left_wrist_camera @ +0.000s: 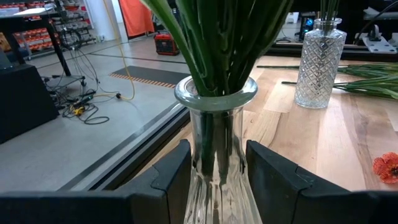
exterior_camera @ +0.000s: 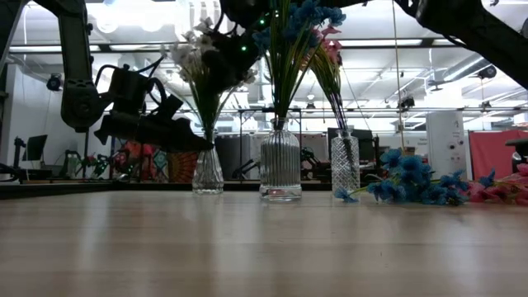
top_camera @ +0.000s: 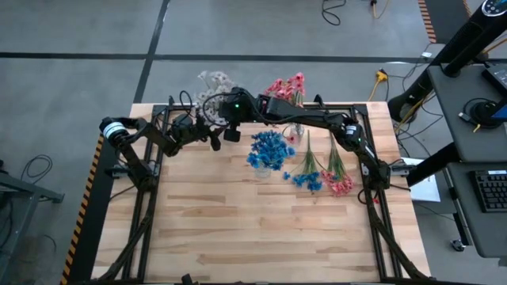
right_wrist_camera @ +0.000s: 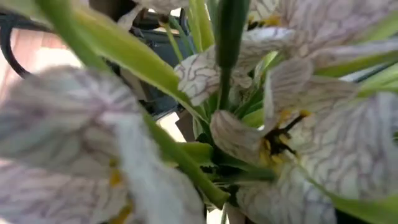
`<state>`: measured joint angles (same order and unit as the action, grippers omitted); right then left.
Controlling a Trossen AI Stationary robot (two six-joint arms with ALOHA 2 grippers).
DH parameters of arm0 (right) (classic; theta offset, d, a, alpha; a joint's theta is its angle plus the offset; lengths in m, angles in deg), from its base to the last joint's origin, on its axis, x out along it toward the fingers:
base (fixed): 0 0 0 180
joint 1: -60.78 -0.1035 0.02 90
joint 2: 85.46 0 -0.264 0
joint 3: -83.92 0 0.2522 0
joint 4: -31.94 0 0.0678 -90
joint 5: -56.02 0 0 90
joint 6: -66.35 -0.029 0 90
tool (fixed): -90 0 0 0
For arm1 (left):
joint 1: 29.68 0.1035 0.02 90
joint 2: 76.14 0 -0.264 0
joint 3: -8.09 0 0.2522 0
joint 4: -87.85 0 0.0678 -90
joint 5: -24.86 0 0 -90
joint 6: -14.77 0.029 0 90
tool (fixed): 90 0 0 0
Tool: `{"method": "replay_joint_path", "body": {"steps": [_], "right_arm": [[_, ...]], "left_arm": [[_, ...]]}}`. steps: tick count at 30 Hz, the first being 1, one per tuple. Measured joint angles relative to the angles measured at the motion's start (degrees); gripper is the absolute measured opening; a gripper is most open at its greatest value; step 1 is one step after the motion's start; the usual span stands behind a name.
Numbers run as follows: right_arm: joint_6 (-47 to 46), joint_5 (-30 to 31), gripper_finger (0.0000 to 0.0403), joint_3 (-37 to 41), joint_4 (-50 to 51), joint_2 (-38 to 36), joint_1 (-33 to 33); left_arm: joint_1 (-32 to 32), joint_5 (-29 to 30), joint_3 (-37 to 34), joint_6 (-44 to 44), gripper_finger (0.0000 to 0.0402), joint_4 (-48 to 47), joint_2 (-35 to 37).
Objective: Sort flowers into vase by color
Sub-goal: Put the white flowers into the left transparent vase
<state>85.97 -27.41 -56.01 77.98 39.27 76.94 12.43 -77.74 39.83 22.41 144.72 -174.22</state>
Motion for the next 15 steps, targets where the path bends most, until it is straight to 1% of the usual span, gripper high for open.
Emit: {"method": "replay_joint_path", "body": {"steps": [11, 15], "right_arm": [[1.22, -0.15, 0.0019, -0.02, -0.86, 0.00, -0.09], [1.24, -0.35, 0.0042, -0.02, -0.90, -0.07, -0.12]], "left_arm": [[0.00, -0.02, 0.00, 0.00, 0.0131, -0.09, 0.00], [-0.02, -0.02, 0.00, 0.00, 0.0131, -0.11, 0.02]]}}
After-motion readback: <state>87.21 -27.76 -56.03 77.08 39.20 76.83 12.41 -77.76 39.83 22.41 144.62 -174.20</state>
